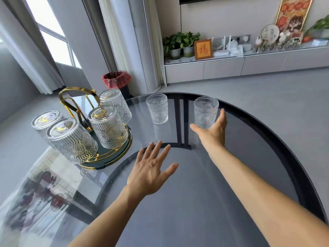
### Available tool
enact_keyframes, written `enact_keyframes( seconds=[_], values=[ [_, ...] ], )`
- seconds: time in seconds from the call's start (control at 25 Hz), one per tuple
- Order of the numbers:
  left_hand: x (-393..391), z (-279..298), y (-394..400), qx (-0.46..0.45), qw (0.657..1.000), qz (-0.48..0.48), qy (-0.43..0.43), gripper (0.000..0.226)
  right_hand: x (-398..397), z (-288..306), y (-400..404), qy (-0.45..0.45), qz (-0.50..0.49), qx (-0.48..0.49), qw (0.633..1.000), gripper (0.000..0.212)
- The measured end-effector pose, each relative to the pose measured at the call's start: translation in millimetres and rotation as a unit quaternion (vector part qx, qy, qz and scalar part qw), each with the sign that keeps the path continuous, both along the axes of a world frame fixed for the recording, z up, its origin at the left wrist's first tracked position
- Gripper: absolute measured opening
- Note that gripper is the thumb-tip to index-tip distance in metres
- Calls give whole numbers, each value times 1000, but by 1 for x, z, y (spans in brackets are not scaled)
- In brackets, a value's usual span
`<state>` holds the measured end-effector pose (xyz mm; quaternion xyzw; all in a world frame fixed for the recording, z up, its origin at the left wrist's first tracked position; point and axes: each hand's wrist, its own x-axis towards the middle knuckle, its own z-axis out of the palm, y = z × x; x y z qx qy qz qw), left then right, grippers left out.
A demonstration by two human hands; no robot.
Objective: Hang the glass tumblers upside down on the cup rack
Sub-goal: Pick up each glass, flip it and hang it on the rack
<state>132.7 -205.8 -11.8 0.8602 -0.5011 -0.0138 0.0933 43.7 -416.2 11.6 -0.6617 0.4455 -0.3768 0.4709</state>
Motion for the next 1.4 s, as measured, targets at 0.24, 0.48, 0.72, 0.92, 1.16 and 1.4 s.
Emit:
enact_keyframes(
  seconds=[0.24, 0.48, 0.72, 0.92, 1.16, 1.4],
  values=[
    [2, -2, 0, -18, 1000, 0, 10, 78, 10, 8, -13, 33, -6, 29, 999, 87],
    [-13, 19, 11, -166, 979, 4, 119, 81, -22, 26, 58, 34, 164, 72, 983, 74],
    [-51, 57, 56, -412, 862, 78, 284, 68, -45, 69, 138, -175, 328, 184, 910, 71],
    [-35, 120, 118, -501, 774, 32, 387, 62, -30, 130, 189, -264, 424, 257, 827, 60],
    [-5, 190, 172, -584, 715, 57, 380, 61, 12, 173, 223, -233, 441, 261, 826, 64],
    [66, 234, 217, -632, 704, 135, 295, 56, 74, 201, 224, -4, 292, -149, 945, 44]
  ],
)
